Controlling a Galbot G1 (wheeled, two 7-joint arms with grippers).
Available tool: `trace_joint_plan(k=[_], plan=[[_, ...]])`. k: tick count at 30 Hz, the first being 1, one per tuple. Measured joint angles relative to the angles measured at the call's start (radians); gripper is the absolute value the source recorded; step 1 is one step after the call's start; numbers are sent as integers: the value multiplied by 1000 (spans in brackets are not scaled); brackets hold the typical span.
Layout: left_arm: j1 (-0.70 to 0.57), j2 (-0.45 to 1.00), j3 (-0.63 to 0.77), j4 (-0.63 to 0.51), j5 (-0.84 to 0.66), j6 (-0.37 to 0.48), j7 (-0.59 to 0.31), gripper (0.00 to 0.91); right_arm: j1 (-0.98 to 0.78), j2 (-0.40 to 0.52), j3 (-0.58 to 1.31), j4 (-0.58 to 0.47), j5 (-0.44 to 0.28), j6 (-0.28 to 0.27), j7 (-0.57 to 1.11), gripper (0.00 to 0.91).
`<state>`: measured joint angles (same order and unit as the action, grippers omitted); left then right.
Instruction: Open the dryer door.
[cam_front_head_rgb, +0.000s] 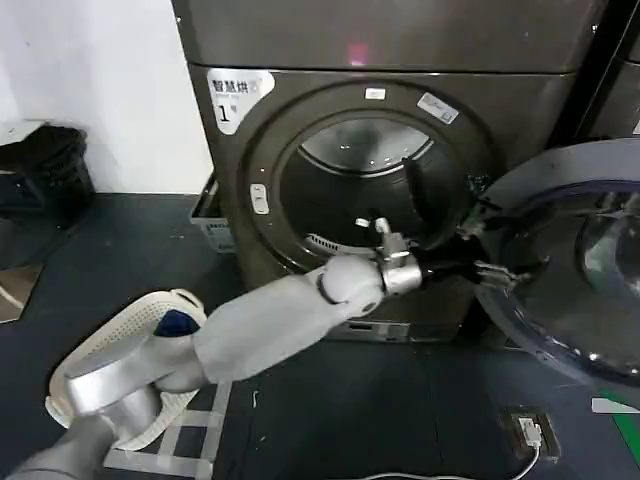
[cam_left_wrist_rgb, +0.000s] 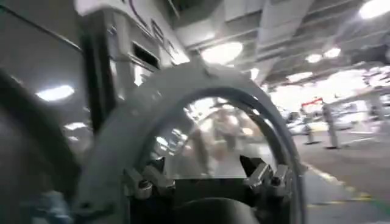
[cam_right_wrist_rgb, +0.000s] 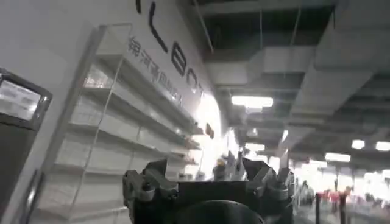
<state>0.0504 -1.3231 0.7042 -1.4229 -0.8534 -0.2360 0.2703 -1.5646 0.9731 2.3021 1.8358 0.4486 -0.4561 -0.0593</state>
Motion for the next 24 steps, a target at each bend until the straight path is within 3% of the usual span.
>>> trace_joint_plan(k=[4, 9, 13, 24], plan=[[24, 85, 8, -74, -21, -88, -65, 907, 1, -14, 9, -22, -46, 38, 1, 907], [54, 233, -15, -202, -8, -81, -91, 907, 2, -23, 21, -48, -74, 30, 7, 907], [102, 389, -61, -299, -8, -17, -106, 907, 11, -40, 23, -67, -95, 42, 7, 907], [316, 734, -192, -432, 84, 70, -14, 907, 72, -35, -54, -29, -116, 36, 6, 907]])
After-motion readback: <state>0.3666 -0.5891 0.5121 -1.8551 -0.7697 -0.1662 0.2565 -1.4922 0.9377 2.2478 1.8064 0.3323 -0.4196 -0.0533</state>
